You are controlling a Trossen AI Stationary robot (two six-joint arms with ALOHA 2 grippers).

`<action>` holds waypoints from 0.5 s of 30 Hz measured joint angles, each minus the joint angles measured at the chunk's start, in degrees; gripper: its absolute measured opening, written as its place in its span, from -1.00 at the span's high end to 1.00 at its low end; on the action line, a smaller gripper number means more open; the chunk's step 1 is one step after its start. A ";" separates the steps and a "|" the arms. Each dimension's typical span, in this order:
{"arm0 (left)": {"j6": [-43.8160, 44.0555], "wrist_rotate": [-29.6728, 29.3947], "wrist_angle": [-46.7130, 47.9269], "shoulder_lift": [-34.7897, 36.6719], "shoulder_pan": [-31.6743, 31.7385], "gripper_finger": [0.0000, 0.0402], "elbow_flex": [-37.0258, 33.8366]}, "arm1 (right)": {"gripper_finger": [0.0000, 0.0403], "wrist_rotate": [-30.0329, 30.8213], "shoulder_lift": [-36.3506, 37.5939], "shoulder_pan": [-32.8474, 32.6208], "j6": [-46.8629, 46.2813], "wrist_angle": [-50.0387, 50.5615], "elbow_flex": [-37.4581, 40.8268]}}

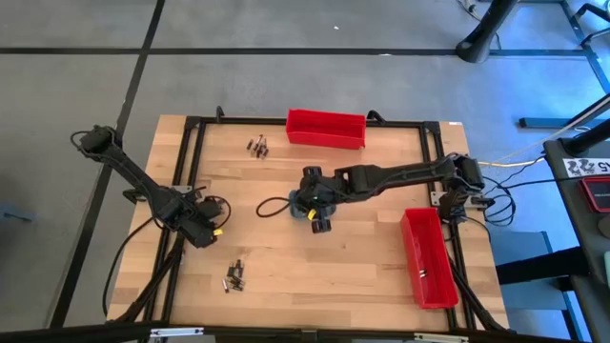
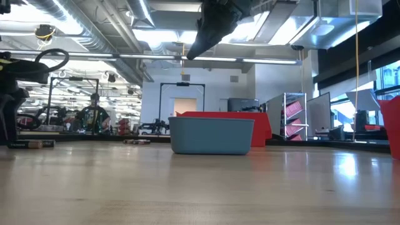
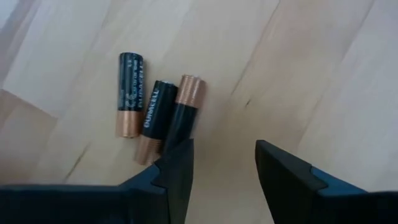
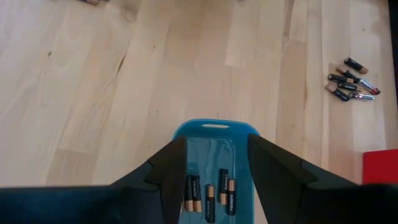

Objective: Sort batteries
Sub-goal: Put the black battery into the top red bin

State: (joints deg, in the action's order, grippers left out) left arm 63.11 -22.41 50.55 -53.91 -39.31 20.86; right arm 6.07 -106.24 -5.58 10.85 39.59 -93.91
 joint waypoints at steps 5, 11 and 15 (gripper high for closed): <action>-2.24 2.26 -0.15 0.00 -0.07 0.19 0.00 | 0.15 -0.02 0.00 -0.02 -0.04 0.00 0.00; -7.23 3.15 -3.46 0.00 -0.07 0.19 -1.76 | 0.15 -0.02 0.00 -0.02 -0.40 0.00 0.00; -8.37 2.43 -7.16 0.19 -0.08 0.12 -4.01 | 0.15 -0.02 0.00 -0.02 -0.75 0.73 -0.02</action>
State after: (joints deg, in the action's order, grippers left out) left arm 54.74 -19.97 43.39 -53.72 -39.39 16.86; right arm 6.04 -106.24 -5.61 10.11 40.32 -93.93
